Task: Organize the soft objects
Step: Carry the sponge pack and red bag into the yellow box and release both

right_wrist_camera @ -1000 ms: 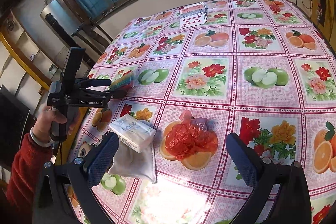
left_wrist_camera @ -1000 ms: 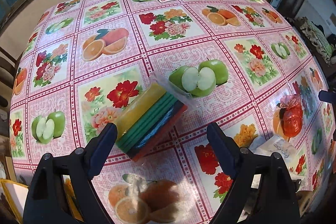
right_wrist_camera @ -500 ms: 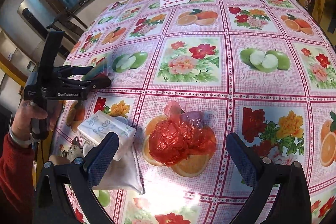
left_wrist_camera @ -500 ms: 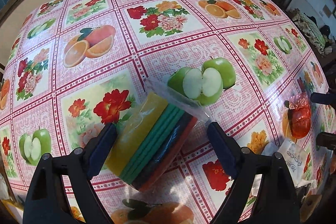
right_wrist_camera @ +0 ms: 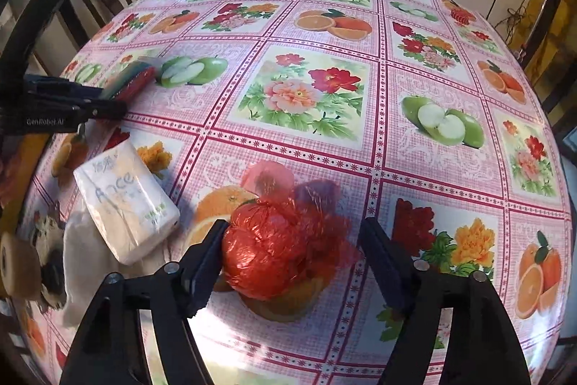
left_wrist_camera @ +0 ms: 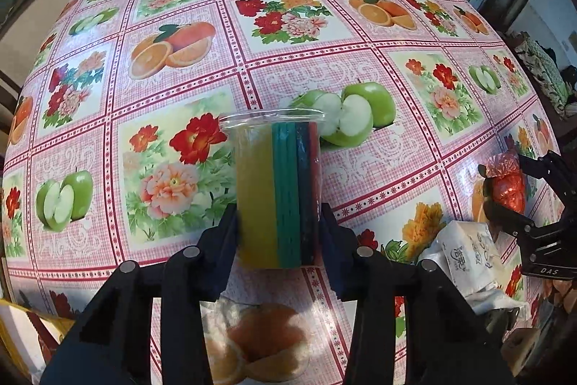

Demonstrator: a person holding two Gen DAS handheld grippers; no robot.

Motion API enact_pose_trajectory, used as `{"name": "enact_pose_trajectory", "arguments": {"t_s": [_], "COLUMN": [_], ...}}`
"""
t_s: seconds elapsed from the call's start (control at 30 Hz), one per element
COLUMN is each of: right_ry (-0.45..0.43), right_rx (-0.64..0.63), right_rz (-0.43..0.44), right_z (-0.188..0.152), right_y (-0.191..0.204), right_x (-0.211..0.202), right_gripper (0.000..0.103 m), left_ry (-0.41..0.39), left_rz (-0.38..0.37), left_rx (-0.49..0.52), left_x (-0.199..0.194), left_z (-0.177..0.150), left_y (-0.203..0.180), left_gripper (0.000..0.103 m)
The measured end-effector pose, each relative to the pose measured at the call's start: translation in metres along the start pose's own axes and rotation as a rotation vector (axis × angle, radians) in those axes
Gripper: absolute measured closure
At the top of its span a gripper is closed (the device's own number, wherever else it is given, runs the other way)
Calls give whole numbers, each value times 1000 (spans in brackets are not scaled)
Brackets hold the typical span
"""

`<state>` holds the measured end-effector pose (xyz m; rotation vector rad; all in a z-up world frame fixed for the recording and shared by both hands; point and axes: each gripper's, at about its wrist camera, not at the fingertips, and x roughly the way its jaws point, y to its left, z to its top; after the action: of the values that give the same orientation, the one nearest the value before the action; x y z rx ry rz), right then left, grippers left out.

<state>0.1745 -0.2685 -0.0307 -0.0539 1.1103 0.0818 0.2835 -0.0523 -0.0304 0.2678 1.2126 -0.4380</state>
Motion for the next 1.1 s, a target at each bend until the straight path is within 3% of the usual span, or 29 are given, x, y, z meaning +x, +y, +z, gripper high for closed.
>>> {"name": "enact_pose_trajectory", "arguments": {"t_s": [0.03,0.1,0.23,0.37,0.63,0.83,1.1], "right_ry": [0,-7,-8,-14,-100,-160,-143], "right_rx": [-1,2,25,120,125,8,-200], "right_rz": [-1,-8,18,167,201,294,490], "right_z": [-1,-4,-9,-18,-15,12,42], "right_y": [-1,-7,-16,-28,-19,51,215], "right_x": [-2,-6,-11,-22,-71,-109,-113], "right_gripper": [37,60,61,62,62,62,62], "left_ry": [5,1,-12,-13,-49,-145,-214], "left_rz": [4,9,3,-30,-71,-90,0], "left_rx": [-11,-24,-42,-99,-173,-205,-313], "left_x": [-1,-1,-3,-7,-32,-92,-166], "left_z": [-1,-4,-10,-15,-33,-53,-127], "left_y": [0,-1,-3,1,13,35,124], "left_gripper": [63,63,65,68,69,69,69]}}
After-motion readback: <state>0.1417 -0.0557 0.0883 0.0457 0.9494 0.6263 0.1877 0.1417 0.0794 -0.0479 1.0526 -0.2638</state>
